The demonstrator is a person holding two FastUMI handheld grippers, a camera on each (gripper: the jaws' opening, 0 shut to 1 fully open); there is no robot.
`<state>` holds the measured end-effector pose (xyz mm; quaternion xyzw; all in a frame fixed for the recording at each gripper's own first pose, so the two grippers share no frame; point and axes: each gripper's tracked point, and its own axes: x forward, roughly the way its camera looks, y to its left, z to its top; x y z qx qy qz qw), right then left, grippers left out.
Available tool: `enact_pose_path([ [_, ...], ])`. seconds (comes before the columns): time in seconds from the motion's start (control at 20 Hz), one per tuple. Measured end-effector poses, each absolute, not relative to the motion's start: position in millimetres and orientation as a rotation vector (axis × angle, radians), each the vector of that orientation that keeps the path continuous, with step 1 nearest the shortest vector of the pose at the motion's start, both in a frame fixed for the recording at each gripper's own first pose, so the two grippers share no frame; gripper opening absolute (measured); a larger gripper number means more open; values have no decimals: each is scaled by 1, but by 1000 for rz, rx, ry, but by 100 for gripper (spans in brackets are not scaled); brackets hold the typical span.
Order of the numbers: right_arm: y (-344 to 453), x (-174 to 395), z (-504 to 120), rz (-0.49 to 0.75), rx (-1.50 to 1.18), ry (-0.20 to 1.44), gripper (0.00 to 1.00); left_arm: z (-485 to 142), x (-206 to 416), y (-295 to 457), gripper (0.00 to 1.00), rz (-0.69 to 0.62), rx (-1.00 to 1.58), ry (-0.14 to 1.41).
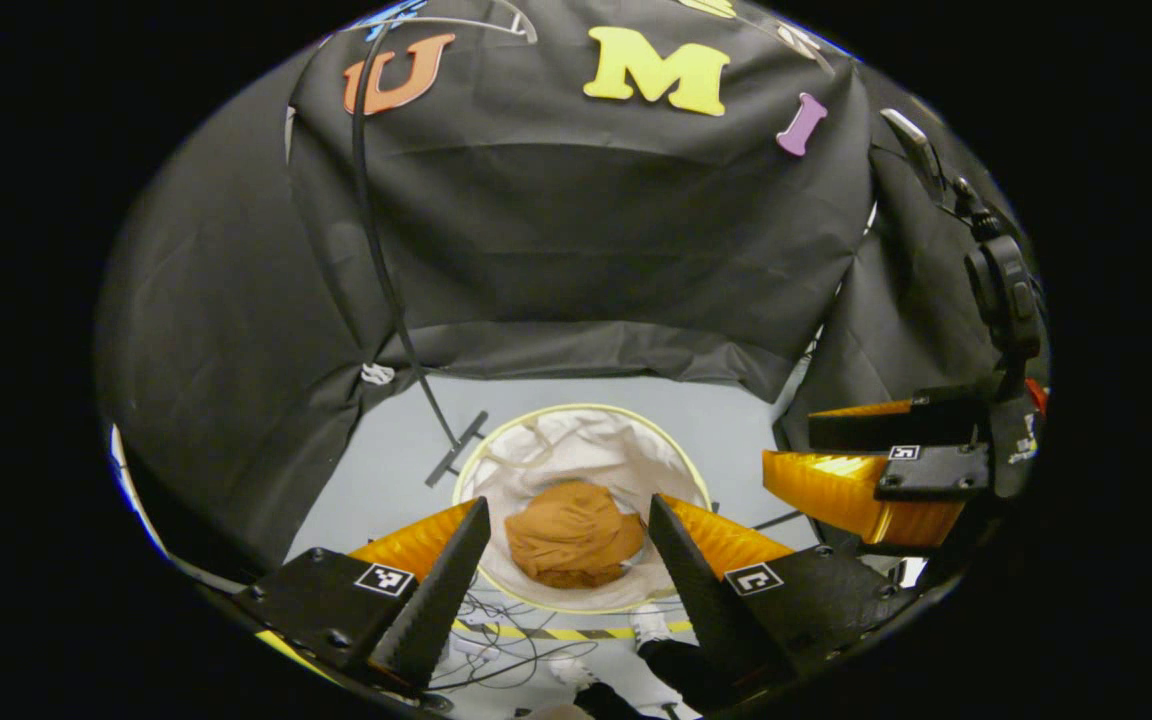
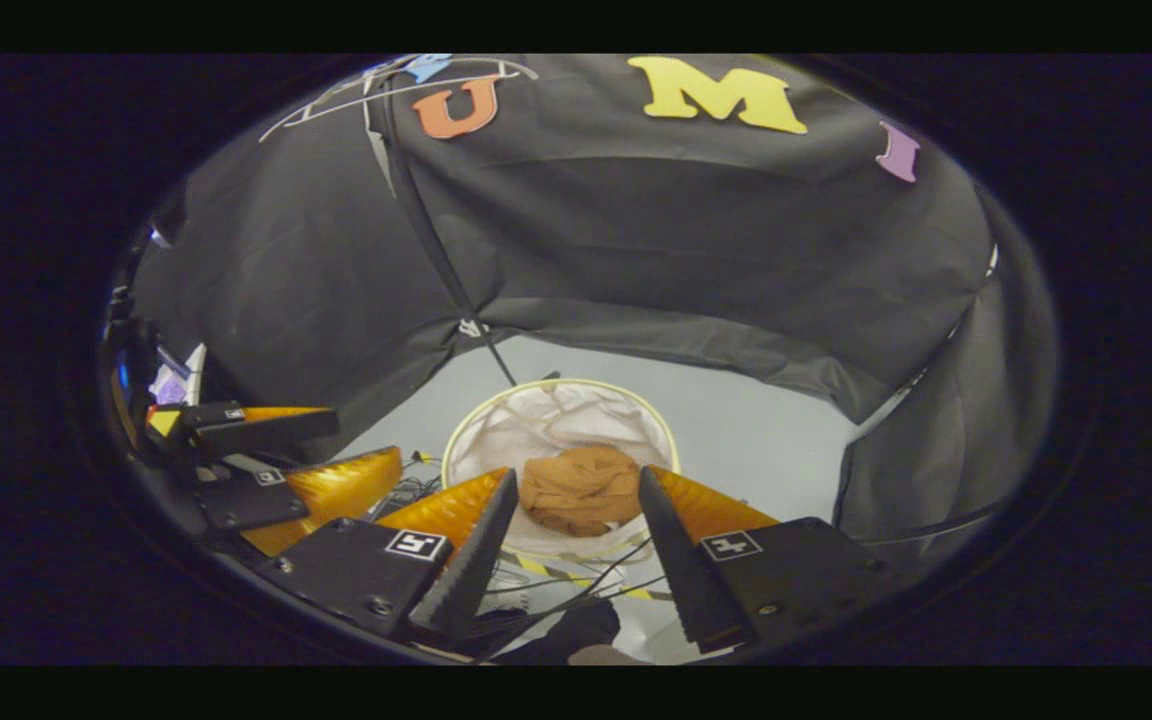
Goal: Grasp the clothes on the hanger with both hands and then place them into the laundry hamper below.
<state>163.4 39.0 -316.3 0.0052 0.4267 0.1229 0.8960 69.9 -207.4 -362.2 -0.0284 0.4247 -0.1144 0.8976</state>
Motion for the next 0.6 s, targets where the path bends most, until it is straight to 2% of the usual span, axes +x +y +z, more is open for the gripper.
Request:
enact_pose_path([
  [0.1, 37, 160, -289, 235, 0, 822, 78, -337, 71, -194, 100, -226, -50, 819],
  [0.25, 28, 151, -224, 185, -19, 670, 78, -282, 76, -172, 97, -220, -23, 681],
  [0.3, 25, 147, -199, 166, -30, 611, 78, -257, 74, -166, 92, -219, -14, 632],
  [0.35, 24, 139, -173, 146, -40, 556, 78, -231, 72, -160, 97, -218, -6, 580],
  [0.45, 20, 119, -115, 116, -45, 439, 78, -182, 67, -148, 100, -214, 6, 481],
  [0.55, 23, 99, -66, 93, -33, 336, 84, -142, 52, -142, 97, -221, 16, 392],
  [0.6, 23, 91, -41, 76, -30, 297, 92, -123, 48, -138, 92, -222, 27, 346],
])
